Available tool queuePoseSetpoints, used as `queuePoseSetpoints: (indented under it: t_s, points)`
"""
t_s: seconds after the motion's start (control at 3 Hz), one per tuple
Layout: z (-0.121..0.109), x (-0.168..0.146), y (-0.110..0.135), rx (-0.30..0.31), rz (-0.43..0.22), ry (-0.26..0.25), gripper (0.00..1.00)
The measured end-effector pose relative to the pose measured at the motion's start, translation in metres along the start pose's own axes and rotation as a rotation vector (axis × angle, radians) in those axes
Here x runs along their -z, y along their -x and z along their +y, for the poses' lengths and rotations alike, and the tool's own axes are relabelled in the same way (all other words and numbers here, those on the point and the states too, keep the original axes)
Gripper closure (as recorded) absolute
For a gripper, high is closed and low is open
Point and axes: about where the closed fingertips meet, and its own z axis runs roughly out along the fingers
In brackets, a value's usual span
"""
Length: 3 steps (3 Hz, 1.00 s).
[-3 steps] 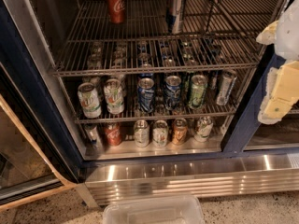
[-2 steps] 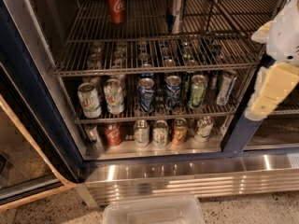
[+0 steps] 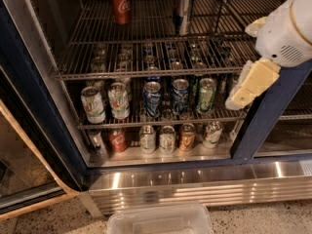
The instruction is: Pick redbull can from top shelf of fridge
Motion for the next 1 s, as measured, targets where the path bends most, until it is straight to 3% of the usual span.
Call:
queuePoseSetpoints:
  t_s: [0.33,0.67,1.0]
  points:
    - [0.005,0.002,-0.003,0.004,0.017,0.012,0.00]
    - [-0.005,0.002,0.006,-0.008,-0.051,-0.047,0.00]
    - [-0.007,-0.006,0.021,-0.065,-0.170,-0.119,0.00]
